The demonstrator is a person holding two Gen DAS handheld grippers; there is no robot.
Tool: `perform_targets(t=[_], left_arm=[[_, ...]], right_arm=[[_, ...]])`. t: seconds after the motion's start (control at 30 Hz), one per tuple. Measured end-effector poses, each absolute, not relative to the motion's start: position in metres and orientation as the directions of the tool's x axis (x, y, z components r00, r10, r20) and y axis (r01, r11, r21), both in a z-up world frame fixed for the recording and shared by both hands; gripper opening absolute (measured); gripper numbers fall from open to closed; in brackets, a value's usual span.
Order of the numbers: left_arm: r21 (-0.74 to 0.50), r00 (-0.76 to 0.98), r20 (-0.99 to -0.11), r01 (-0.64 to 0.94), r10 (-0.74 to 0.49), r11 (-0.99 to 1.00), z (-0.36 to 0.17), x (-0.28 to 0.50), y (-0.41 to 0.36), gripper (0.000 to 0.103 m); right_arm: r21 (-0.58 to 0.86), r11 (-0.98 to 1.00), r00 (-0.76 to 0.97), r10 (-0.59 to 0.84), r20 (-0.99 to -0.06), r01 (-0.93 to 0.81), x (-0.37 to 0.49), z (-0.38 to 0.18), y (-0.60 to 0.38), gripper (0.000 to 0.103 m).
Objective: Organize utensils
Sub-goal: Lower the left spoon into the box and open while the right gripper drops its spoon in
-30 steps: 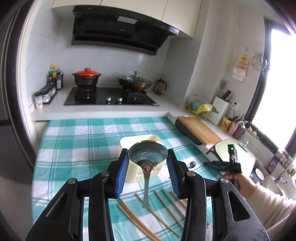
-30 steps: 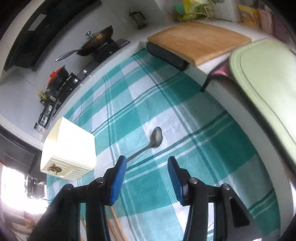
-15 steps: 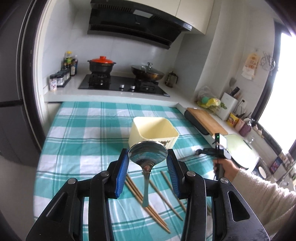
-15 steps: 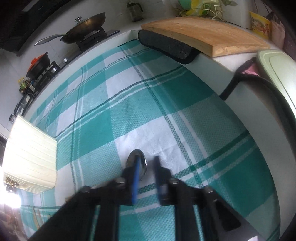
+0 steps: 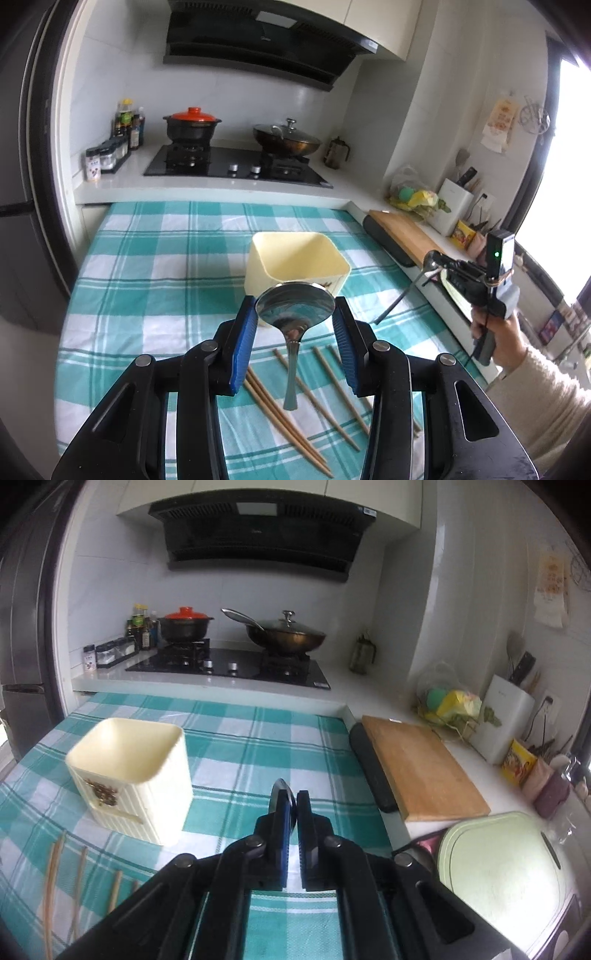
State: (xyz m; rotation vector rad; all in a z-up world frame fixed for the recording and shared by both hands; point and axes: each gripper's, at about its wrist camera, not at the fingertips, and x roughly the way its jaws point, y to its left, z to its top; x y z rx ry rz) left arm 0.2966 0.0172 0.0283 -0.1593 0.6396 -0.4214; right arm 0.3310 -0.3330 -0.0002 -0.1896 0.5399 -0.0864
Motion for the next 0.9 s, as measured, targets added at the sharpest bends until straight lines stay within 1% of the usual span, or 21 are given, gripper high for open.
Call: perform_targets(t=[0.27, 0.47, 0.6, 0.73, 0.9], left_arm=[[-0.273, 0.731, -0.514, 0.356, -0.449, 0.894, 0.060, 0.330, 0.003, 0.041], [-0.240, 0.779, -0.453, 0.362, -0.434, 0.901, 0.100, 0.377, -0.015, 0.041], [-0.237, 0.799, -0.427, 0.353, -0.424, 0.905, 0.111, 0.418, -0.030, 0.041], [-0.242, 0.794, -0.448, 0.334, -0.410, 0.911, 0.094, 0.461, -0.046, 0.041], [-0.262, 0.746, -0.538, 0.295, -0.393, 0.919, 0.042, 0.508, -0.058, 0.041]], right_arm=[[-0.160, 0.985, 0.894, -0.015, -0.448, -0.063, 0.333, 0.052, -0.295, 0.004], [-0.240, 0.966, 0.925, -0.003, -0.381, -0.096, 0.376, 0.085, -0.260, 0.004], [-0.326, 0.939, 0.936, -0.011, -0.351, -0.111, 0.413, 0.082, -0.238, 0.004], [-0.392, 0.904, 0.924, 0.006, -0.382, -0.168, 0.450, 0.055, -0.220, 0.003], [-0.408, 0.871, 0.877, 0.050, -0.478, -0.272, 0.484, 0.011, -0.208, 0.004]])
